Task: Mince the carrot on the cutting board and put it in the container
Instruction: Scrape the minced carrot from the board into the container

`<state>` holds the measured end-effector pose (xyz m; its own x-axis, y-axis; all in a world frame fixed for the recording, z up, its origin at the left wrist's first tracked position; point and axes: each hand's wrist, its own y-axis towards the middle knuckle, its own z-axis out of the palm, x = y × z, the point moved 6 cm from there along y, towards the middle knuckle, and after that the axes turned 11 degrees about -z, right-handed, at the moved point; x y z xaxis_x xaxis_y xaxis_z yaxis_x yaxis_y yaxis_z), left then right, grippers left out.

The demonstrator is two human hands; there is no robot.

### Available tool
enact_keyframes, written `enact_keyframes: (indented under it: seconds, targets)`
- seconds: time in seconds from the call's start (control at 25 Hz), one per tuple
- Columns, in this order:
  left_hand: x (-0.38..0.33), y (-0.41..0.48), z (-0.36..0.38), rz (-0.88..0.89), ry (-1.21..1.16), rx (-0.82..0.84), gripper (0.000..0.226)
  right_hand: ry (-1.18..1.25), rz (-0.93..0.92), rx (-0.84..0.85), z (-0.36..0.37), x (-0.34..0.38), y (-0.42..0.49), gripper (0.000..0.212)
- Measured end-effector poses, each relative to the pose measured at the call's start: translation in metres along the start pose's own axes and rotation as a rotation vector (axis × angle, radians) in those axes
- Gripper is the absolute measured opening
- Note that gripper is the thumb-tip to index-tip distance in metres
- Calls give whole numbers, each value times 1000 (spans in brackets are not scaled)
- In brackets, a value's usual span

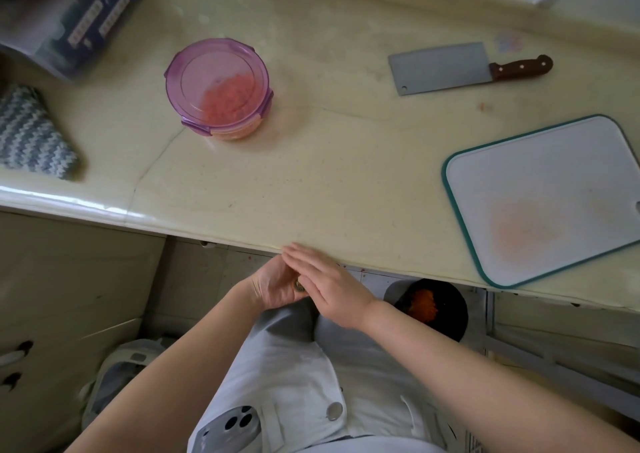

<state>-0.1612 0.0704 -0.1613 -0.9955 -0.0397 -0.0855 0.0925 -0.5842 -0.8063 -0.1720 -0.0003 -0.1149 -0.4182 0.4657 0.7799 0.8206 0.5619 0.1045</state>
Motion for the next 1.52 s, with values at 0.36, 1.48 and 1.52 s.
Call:
enact_keyframes:
  seconds: [0.36, 1.48, 1.52]
  targets:
    - [4, 8, 1, -131, -154, 67, 49, -144, 68, -39, -48, -21, 24, 52]
    - [3, 5, -1, -158, -130, 62, 43, -306, 188, 210, -45, -34, -10, 57]
    - [3, 6, -3, -151, -124, 34, 39, -323, 124, 256, -34, -28, -17, 58]
